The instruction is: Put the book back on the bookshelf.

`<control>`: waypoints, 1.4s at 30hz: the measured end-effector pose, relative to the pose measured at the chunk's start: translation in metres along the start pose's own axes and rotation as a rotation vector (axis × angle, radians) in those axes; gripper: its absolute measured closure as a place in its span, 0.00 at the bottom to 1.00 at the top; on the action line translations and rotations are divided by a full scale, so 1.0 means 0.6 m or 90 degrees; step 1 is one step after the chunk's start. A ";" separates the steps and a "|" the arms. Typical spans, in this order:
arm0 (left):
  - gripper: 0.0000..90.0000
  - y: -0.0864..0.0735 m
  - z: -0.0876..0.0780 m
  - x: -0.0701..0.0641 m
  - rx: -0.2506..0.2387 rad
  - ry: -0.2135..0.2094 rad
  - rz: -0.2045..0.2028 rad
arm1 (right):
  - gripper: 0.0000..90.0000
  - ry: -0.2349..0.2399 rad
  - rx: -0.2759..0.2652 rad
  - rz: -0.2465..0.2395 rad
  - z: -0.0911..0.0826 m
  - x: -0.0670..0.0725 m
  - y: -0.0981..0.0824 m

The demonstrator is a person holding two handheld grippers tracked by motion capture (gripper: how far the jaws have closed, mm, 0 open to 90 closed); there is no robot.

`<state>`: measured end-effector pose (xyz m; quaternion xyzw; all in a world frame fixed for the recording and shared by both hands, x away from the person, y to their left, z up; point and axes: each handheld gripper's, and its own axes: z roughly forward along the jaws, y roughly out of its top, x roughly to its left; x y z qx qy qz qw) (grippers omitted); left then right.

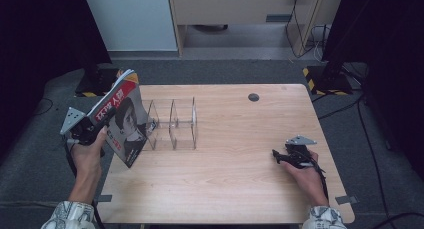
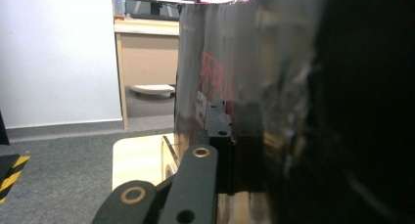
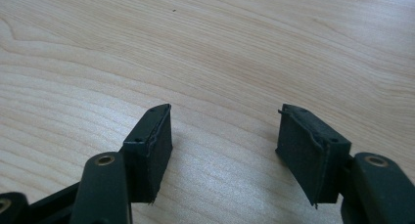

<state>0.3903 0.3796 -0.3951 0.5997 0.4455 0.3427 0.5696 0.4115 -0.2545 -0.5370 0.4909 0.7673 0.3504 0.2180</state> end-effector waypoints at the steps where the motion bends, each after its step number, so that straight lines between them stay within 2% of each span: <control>1: 0.96 -0.001 0.000 0.000 -0.004 -0.001 0.000 | 0.42 0.000 0.000 0.000 0.000 0.000 0.000; 5: 0.96 -0.001 0.001 0.000 -0.011 -0.004 -0.002 | 0.42 0.000 0.000 0.000 0.000 0.000 0.000; 8: 0.96 -0.001 0.001 0.003 -0.016 -0.006 -0.014 | 0.42 0.000 0.000 0.000 0.000 0.000 0.000; 15: 0.96 -0.001 0.001 0.006 -0.032 -0.010 -0.018 | 0.42 0.000 0.000 0.000 0.000 0.000 0.000; 27: 0.96 -0.002 0.009 0.001 -0.042 -0.027 -0.003 | 0.42 0.000 0.000 0.000 0.000 0.000 0.000; 31: 0.96 -0.003 0.007 0.005 -0.042 -0.016 -0.003 | 0.42 0.001 0.000 0.000 0.000 0.000 0.000; 36: 0.96 -0.006 0.004 0.014 -0.040 -0.007 -0.022 | 0.42 0.000 0.000 0.000 0.000 0.000 0.000; 39: 0.96 -0.006 0.004 0.015 -0.037 -0.001 -0.029 | 0.42 0.000 0.000 0.000 0.000 0.000 0.000; 42: 0.95 -0.005 0.003 0.012 -0.026 0.010 -0.026 | 0.42 0.000 0.000 -0.001 0.000 0.000 0.000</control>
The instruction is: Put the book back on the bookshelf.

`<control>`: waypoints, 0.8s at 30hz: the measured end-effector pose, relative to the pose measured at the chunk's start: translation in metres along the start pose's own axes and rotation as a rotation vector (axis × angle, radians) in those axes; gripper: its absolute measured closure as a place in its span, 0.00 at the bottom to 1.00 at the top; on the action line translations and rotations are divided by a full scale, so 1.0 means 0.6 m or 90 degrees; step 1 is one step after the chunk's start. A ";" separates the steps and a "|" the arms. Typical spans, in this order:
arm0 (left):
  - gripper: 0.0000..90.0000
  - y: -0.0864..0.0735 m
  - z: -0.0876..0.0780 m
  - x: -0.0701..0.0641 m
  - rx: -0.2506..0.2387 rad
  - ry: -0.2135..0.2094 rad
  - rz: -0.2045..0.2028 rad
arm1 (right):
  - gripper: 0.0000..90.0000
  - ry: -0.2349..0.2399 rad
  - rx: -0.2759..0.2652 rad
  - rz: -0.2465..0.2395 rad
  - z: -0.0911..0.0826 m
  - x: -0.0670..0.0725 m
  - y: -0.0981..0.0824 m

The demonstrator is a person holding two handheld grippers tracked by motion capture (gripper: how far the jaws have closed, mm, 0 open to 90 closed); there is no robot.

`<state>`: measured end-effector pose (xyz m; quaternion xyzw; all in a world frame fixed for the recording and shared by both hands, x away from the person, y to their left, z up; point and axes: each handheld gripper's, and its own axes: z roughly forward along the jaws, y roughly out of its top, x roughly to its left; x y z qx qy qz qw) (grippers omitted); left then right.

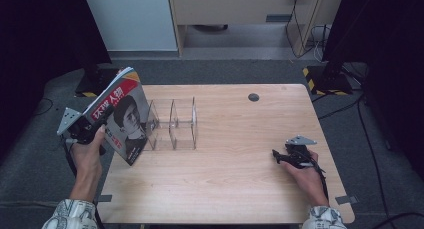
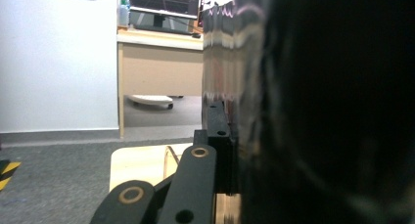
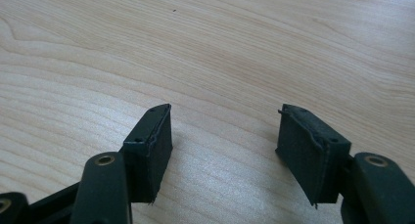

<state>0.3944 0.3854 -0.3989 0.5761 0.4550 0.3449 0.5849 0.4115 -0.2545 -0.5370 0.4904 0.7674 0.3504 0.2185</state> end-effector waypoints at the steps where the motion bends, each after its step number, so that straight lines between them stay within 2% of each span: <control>1: 0.95 0.000 0.000 0.000 0.000 0.000 0.000 | 0.42 0.000 0.000 0.000 0.000 0.000 0.000; 2: 0.94 0.000 0.000 -0.004 0.018 0.013 0.016 | 0.42 0.000 0.000 0.001 0.000 0.000 0.000; 4: 0.94 -0.002 -0.002 -0.006 0.025 0.016 0.026 | 0.42 0.000 0.000 0.000 0.000 0.000 0.000; 10: 0.89 -0.008 -0.005 -0.002 0.028 0.018 0.015 | 0.42 0.000 0.000 0.000 0.000 0.000 0.000; 17: 0.85 -0.008 -0.005 -0.002 0.030 0.022 0.019 | 0.42 0.000 0.000 0.000 0.000 0.000 0.000; 23: 0.77 -0.009 -0.006 -0.003 0.033 0.022 0.021 | 0.42 0.000 0.000 0.000 0.000 0.000 0.000; 24: 0.76 -0.010 -0.006 -0.002 0.032 0.017 0.013 | 0.42 0.000 0.000 0.000 0.000 0.000 0.000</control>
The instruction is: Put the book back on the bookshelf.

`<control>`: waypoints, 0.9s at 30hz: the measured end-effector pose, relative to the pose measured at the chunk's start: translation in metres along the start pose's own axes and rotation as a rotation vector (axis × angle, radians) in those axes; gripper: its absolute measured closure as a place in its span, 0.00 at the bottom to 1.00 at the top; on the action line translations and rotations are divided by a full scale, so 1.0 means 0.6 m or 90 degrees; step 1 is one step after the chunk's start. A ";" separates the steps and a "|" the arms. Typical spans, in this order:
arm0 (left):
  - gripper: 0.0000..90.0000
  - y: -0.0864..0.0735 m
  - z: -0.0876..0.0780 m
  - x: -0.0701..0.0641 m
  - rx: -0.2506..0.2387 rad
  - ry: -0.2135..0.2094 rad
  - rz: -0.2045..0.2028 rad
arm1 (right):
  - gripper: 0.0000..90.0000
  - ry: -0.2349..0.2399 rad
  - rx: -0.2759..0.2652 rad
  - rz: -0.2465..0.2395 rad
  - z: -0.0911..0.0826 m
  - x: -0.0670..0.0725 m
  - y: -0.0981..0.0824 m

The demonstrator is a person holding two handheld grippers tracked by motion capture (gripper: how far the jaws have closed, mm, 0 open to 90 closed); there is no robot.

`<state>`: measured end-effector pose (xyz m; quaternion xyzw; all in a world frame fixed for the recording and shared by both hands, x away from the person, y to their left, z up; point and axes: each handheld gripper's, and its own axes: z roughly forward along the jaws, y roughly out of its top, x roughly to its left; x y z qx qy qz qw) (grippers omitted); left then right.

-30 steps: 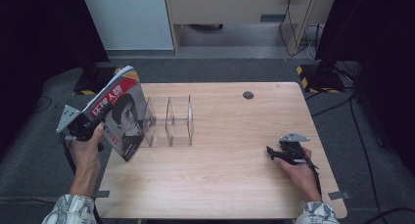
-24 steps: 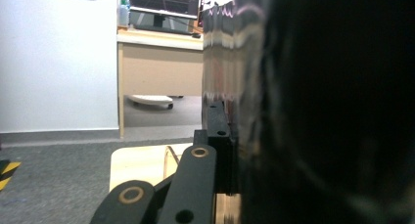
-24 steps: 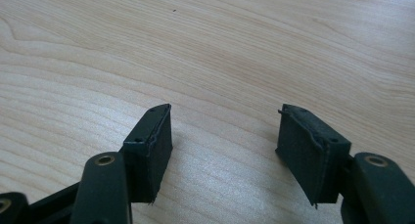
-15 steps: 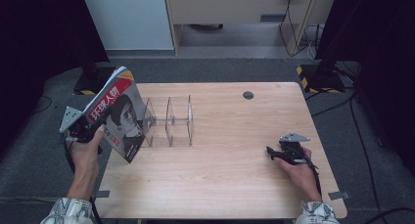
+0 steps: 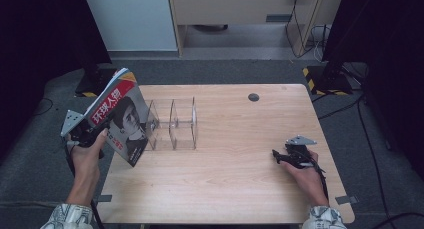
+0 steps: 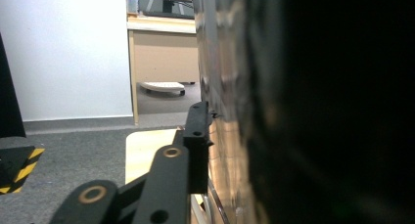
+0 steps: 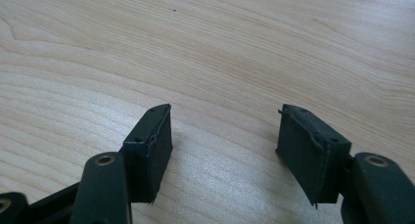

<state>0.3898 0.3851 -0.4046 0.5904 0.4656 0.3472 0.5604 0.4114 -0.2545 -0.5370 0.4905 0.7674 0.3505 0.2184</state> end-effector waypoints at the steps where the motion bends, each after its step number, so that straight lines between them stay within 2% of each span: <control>1: 0.74 0.000 0.000 0.000 0.000 0.000 0.000 | 0.42 0.000 0.000 0.000 0.000 0.000 0.000; 7: 0.61 -0.006 -0.001 0.004 -0.001 -0.014 -0.012 | 0.42 0.000 0.000 0.000 0.000 0.000 0.000; 14: 0.49 -0.008 -0.001 0.006 -0.003 -0.008 -0.010 | 0.42 0.002 0.000 -0.001 0.000 0.000 0.000; 27: 0.33 -0.008 -0.003 0.008 0.008 -0.008 -0.012 | 0.40 0.000 0.001 -0.001 0.000 0.001 0.000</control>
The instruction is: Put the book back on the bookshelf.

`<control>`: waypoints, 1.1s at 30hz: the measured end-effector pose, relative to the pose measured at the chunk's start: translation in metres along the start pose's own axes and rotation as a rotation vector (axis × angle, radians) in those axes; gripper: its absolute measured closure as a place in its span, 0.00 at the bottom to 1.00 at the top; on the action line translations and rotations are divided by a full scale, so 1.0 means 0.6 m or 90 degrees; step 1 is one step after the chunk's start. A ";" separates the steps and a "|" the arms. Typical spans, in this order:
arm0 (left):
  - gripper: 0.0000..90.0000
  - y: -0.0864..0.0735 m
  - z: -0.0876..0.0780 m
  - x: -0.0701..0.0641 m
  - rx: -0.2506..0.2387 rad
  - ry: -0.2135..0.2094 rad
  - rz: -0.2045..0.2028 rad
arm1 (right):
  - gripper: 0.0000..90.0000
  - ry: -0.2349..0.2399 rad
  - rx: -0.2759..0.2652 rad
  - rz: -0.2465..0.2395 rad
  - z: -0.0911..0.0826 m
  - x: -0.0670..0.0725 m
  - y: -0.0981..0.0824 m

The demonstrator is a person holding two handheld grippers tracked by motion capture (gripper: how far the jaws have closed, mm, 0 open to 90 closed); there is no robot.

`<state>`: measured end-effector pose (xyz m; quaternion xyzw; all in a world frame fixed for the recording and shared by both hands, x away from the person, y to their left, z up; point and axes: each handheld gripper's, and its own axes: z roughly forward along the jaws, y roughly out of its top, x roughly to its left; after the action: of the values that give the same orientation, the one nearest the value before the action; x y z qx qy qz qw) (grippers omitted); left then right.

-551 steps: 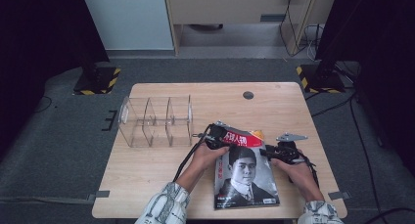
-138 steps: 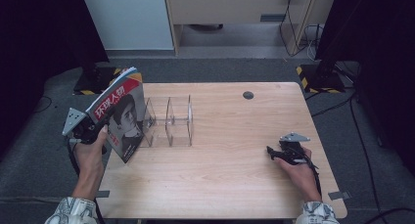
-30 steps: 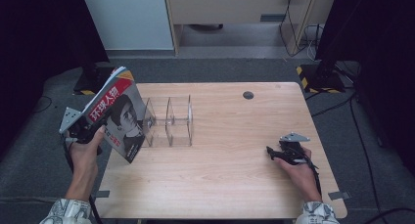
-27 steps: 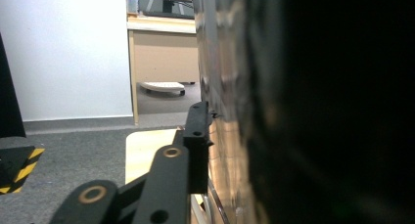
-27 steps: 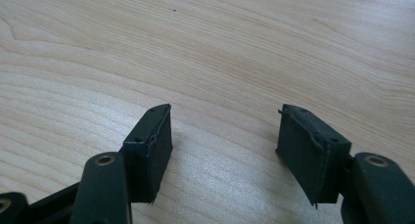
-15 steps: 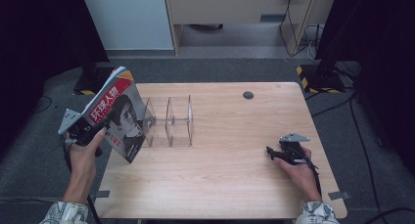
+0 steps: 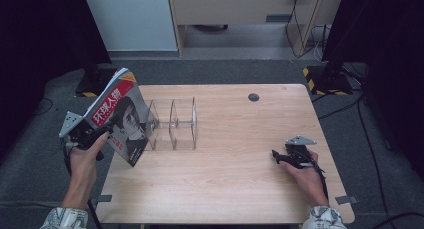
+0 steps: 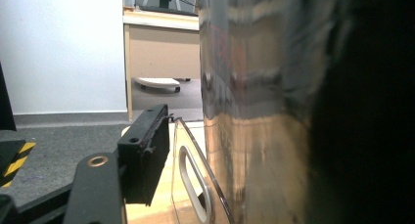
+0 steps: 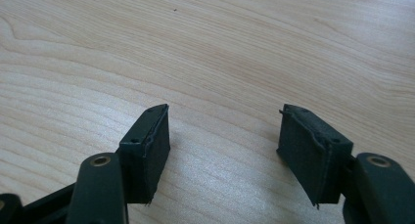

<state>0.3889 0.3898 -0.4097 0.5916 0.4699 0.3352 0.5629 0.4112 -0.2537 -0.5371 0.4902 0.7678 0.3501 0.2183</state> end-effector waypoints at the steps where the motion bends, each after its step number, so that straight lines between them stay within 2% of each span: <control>1: 0.32 -0.001 0.000 0.000 0.003 -0.002 -0.003 | 0.40 0.000 0.000 0.000 0.000 0.000 0.000; 14: 0.15 -0.002 -0.002 0.002 0.011 0.008 -0.002 | 0.40 0.000 0.000 0.000 0.000 0.000 0.000; 23: 0.09 -0.003 -0.003 0.003 0.016 0.007 -0.007 | 0.40 0.000 0.000 0.000 0.000 0.000 0.000; 33: 0.07 -0.006 -0.009 0.002 0.020 0.006 -0.006 | 0.39 0.001 0.002 -0.004 0.000 0.000 0.000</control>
<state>0.3840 0.3926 -0.4126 0.5962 0.4806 0.3278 0.5533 0.4114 -0.2537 -0.5371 0.4879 0.7698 0.3489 0.2181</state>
